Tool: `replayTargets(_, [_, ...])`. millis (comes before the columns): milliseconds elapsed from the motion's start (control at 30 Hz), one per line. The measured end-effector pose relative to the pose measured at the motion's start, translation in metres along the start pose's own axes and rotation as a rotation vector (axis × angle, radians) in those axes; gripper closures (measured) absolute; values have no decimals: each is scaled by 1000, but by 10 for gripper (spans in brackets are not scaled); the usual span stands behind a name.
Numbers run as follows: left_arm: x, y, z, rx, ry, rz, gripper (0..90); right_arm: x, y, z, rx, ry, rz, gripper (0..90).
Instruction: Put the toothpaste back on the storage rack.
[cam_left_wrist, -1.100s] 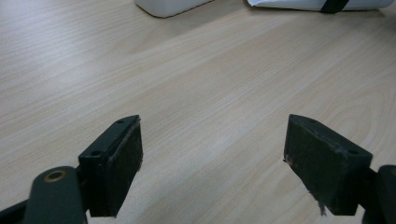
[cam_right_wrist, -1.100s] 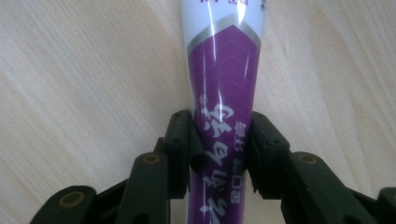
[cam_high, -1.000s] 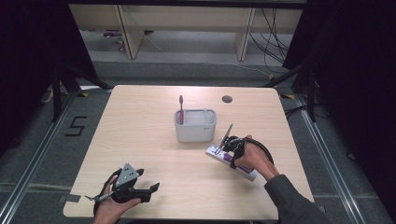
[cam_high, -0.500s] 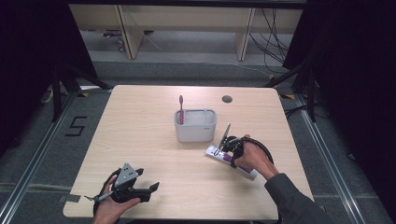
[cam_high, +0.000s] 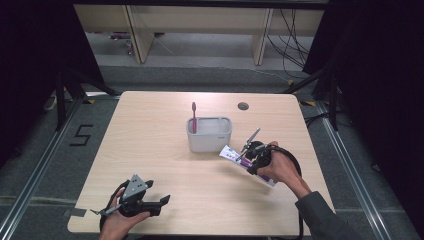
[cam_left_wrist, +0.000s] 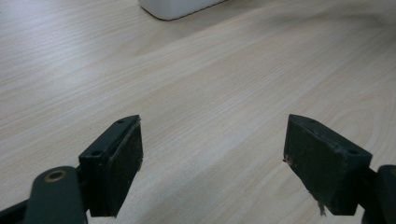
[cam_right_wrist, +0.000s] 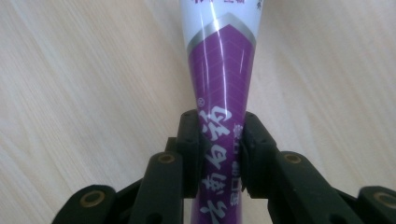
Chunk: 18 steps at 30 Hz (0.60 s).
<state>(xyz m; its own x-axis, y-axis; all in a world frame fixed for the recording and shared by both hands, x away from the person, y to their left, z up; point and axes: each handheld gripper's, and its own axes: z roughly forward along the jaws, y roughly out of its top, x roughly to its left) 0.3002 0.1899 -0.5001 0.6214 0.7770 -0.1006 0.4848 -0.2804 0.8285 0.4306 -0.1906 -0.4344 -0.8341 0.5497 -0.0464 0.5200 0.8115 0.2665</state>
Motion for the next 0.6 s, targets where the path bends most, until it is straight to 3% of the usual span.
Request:
replayTargets(67, [-1,0,0,-3,3,-13,193,0,-1,-3,-14,0,4,731])
replayTargets(133, [0,0,0,1,-2,-13,193,-1,-4,-12,-68,14,22,732])
replayTargets(233, [0,-1,1,7,-5,-6,193,-4,-6,-19,-101,7,6,732])
replayTargets(367, [0,0,1,5,-1,-10,193,-6,-8,-34,-198,35,47,732])
replayTargets(433, [1,-1,1,6,-5,-7,193,-8,-7,-37,-217,32,40,732])
replayTargets(467, [1,-1,1,3,-4,-11,193,-8,-8,-40,-239,36,66,732])
replayTargets(600, [2,-1,1,8,-1,-10,193,-13,-9,-50,-297,43,73,731])
